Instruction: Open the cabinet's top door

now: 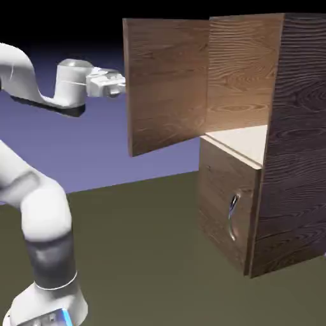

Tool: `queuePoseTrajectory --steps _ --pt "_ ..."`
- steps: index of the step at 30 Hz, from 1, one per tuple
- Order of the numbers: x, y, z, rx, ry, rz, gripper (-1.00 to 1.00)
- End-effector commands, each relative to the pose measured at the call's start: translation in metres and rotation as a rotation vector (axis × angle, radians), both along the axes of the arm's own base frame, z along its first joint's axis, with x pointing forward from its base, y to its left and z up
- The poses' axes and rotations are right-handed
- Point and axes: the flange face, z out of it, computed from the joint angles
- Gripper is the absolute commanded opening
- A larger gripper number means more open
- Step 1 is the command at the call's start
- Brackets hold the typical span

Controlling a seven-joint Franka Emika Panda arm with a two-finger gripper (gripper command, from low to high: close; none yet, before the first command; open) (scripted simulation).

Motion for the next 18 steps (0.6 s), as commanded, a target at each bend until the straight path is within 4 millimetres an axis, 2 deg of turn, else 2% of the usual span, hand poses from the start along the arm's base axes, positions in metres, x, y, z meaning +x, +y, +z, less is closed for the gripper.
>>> queuePoseTrajectory --steps 1,7,18 --pt "0.001 0.006 0.0 0.0 0.0 -0.021 -1.0" --pt "0.008 0.033 0.0 0.0 0.0 -0.116 -1.0" --pt "0.022 0.071 0.0 0.0 0.0 -0.253 -1.0"
